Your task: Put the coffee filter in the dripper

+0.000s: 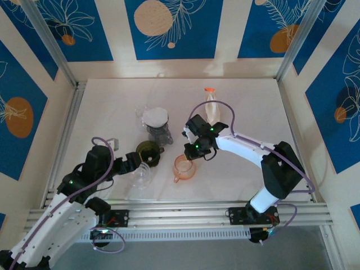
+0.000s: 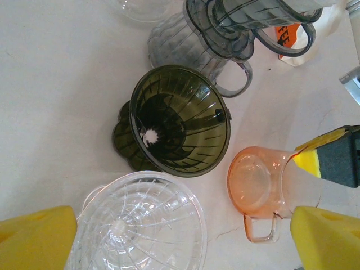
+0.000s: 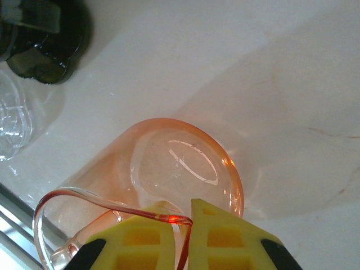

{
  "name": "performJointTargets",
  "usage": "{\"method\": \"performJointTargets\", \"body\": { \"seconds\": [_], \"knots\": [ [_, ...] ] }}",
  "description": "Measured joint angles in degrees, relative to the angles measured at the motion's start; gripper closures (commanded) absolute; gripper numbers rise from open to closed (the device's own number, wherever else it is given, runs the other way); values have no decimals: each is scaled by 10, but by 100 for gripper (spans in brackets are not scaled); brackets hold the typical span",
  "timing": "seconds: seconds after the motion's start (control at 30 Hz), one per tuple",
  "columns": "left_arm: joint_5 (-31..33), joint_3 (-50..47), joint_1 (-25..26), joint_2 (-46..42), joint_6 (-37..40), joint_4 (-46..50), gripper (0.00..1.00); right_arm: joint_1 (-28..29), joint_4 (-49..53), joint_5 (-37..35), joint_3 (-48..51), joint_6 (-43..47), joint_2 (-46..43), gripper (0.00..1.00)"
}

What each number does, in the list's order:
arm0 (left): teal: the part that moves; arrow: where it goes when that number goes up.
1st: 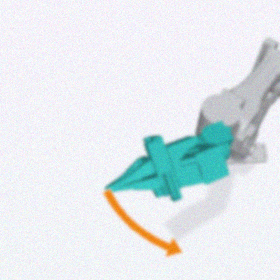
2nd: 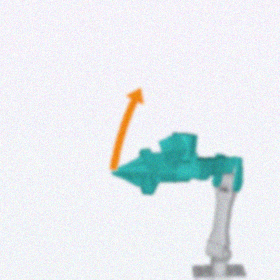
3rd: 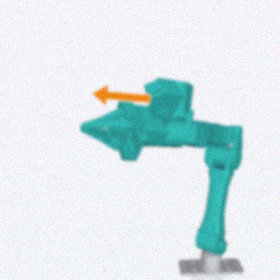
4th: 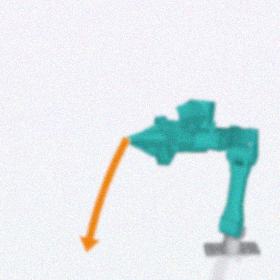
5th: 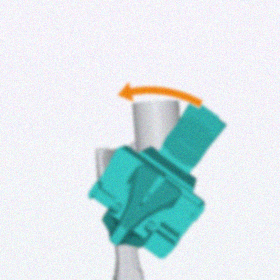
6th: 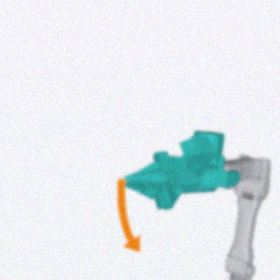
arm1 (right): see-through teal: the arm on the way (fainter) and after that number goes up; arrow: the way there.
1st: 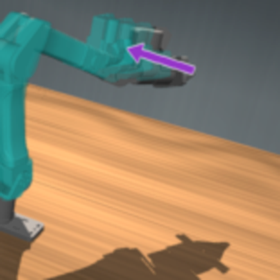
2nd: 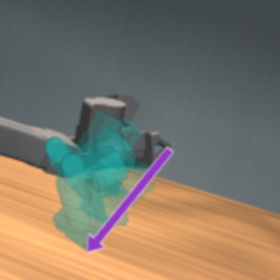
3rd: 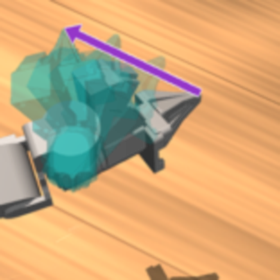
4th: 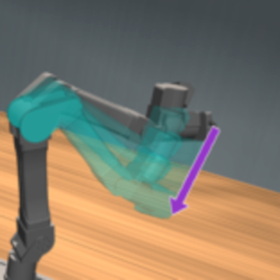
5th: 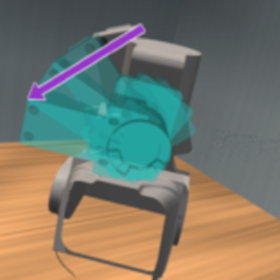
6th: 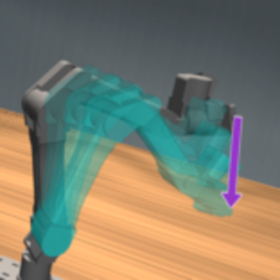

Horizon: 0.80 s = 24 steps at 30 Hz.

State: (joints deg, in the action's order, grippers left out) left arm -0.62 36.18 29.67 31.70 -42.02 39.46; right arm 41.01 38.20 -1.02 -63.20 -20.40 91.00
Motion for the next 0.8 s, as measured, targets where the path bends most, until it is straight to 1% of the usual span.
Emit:
{"method": "performJointTargets", "body": {
  "seconds": [0.17, 0.23, 0.3, 0.43, 0.53, 0.67, 0.8],
  "knots": [
    [-4, 0, -1, 0, 2, 0, 2, 6, 0, -3, 4, 0, -1, 61],
    [-4, 0, -2, -1, 2, 0, 2, 7, 0, -7, 4, -7, -7, 55],
    [-4, 1, -2, -1, 2, 1, 1, 8, 0, -16, 4, -9, -25, 51],
    [-3, 9, -2, -8, 4, 4, 1, 27, 0, -35, 1, -20, -89, 47],
    [12, 25, -3, -20, 8, 10, 0, 61, 0, -42, -23, -27, -106, 47],
    [50, 55, -3, -40, 21, 26, 0, 117, -9, -49, -67, -38, -75, 47],
    [103, 74, -3, -80, 30, 44, 0, 170, -32, -52, -101, -53, -14, 47]
  ]
}}
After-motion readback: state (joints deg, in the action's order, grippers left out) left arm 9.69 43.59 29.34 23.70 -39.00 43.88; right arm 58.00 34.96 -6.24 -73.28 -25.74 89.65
